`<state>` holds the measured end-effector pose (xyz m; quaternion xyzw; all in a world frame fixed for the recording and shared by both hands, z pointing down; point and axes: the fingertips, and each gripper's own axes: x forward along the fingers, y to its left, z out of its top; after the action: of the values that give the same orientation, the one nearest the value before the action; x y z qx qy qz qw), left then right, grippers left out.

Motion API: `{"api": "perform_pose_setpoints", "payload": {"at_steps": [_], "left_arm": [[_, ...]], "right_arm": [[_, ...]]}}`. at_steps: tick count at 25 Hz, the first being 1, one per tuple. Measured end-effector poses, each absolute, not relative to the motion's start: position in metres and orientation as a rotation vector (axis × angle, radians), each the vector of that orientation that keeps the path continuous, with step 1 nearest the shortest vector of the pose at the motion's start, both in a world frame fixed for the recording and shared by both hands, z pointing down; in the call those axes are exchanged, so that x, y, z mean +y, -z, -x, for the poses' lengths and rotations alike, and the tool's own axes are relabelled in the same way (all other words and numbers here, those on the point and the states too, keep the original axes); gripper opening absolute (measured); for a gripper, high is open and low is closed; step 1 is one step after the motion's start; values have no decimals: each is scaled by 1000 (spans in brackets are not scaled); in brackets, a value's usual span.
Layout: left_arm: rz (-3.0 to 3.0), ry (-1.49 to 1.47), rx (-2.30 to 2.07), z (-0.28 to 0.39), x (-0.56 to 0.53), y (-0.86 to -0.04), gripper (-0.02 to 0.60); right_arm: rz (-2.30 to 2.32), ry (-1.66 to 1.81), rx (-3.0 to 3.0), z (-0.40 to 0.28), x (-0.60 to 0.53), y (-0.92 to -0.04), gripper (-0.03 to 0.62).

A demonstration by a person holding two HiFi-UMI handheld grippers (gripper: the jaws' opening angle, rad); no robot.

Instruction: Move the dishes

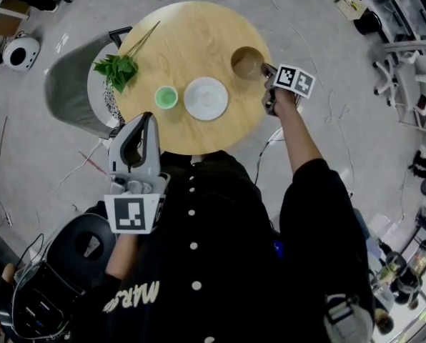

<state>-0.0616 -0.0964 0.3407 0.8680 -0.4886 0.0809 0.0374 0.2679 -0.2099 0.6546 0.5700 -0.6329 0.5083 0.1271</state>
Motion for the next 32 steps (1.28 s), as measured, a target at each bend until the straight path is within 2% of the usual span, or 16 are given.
{"api": "perform_pose_setpoints", "payload": {"at_steps": [32], "left_arm": [[-2658,-274,-1509,69,-86,-342,3]], "right_arm": [[-1700,-1465,-1738,-276,-181,-687,15]]}}
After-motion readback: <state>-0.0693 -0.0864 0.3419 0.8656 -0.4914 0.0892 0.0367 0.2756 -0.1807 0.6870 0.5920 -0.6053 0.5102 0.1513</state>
